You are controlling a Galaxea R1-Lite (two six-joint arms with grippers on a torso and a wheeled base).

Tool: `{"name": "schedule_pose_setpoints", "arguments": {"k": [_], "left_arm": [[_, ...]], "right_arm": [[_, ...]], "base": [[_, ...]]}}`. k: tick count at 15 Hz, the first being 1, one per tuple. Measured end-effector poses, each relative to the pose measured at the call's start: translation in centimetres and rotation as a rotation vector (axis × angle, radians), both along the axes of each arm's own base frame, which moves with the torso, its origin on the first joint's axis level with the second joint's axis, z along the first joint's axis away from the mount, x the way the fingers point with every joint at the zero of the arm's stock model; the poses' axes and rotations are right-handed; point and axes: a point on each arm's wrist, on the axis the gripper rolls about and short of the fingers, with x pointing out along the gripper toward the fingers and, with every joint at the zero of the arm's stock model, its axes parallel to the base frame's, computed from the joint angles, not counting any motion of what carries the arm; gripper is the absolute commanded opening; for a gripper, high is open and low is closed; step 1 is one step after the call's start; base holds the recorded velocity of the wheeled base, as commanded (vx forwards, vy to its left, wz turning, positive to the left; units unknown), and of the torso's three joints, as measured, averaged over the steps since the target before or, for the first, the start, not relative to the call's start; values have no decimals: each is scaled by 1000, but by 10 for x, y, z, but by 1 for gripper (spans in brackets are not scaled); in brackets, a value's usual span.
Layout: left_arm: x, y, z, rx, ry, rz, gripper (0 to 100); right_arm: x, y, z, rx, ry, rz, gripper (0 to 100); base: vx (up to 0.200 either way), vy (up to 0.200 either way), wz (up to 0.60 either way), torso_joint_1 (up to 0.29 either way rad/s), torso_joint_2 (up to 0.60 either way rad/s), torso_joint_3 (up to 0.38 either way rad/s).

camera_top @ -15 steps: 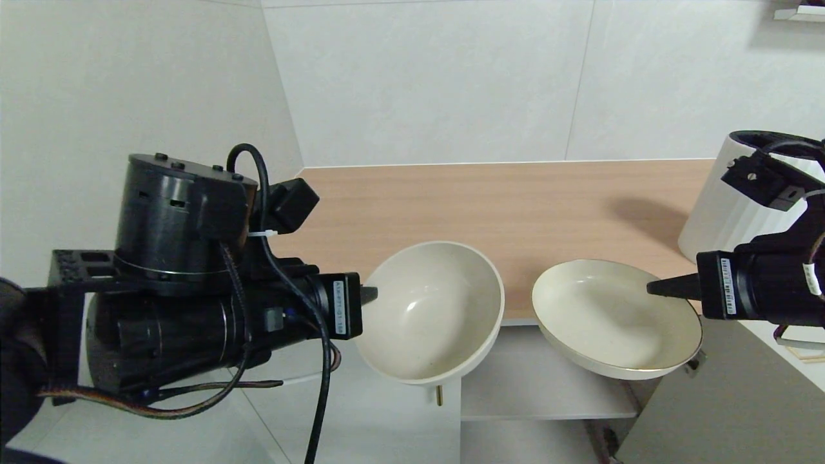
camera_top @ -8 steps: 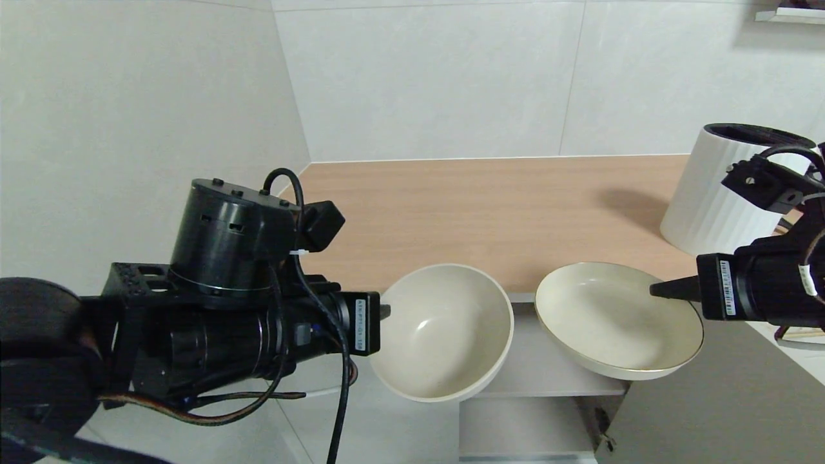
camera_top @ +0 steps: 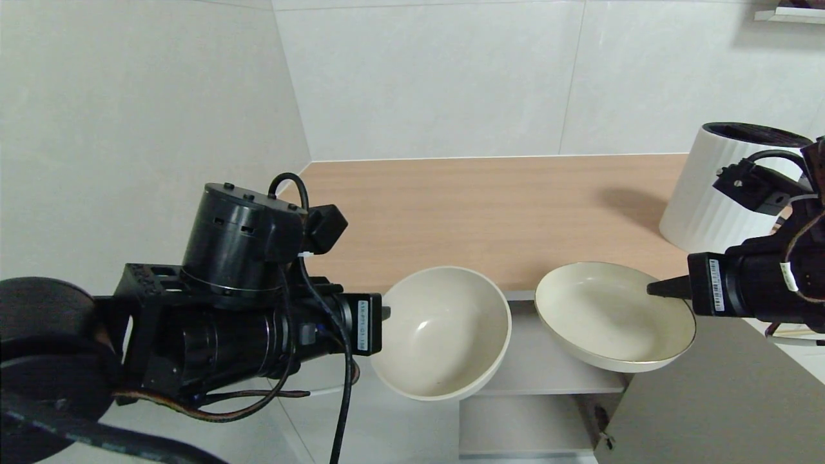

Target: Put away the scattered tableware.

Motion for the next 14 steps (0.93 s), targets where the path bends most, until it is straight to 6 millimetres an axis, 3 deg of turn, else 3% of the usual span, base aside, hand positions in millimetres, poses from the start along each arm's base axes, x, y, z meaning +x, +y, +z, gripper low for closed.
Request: {"name": "schedule_pose_setpoints", "arguments": {"k": [5, 14], "left_arm": [[0, 0, 0, -2, -2, 0, 0], [0, 0, 0, 0, 0, 1, 0]], "right_arm": [[5, 1, -4, -7, 17, -8, 0], [6, 1, -5, -11, 23, -8, 0]], "base": [[0, 0, 0, -17, 42, 24], [0, 0, 0, -168, 442, 271]]}}
